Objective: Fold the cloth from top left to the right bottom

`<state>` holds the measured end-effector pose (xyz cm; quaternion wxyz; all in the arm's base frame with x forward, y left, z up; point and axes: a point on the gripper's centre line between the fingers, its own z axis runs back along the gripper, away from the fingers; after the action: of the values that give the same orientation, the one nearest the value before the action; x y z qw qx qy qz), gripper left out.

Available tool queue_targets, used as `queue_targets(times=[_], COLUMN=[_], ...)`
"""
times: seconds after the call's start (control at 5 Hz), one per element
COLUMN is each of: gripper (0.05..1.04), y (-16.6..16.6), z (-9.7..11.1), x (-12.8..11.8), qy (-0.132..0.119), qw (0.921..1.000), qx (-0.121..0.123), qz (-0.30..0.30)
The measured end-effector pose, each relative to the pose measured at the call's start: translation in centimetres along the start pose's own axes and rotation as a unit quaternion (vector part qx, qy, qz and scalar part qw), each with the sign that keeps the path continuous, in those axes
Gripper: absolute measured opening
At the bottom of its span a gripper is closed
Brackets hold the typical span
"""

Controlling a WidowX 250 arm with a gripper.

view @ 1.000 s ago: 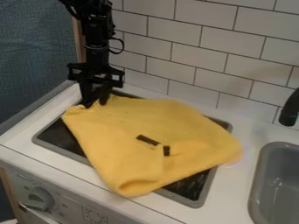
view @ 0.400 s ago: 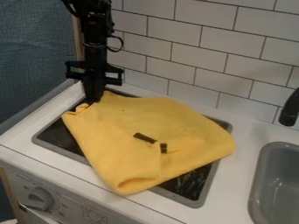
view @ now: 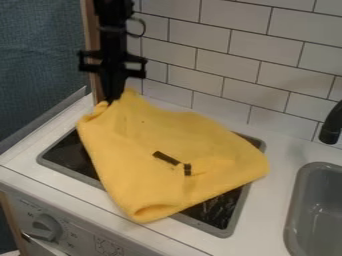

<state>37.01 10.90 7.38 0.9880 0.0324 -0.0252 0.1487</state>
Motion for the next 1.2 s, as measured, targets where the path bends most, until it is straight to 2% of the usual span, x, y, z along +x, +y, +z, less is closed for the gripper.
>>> queue_targets(times=[0.2, 0.4, 0.6, 0.8, 1.0, 1.2], gripper=[0.051, 0.051, 0.051, 0.051, 0.051, 0.051], y=[-2.5, -6.0, -8.9, -11.3, -12.7, -14.2], z=[2.9, 5.5, 6.7, 6.6, 5.0, 3.2], x=[-0.2, -2.1, -4.1, -6.6, -8.9, -11.0], qy=[-0.027, -0.046, -0.063, -0.071, -0.062, -0.064], qw=[0.9992, 0.9959, 0.9904, 0.9831, 0.9775, 0.9667], qx=[-0.008, -0.020, -0.014, -0.002, 0.013, 0.027], qz=[-0.030, -0.075, -0.122, -0.169, -0.201, -0.246])
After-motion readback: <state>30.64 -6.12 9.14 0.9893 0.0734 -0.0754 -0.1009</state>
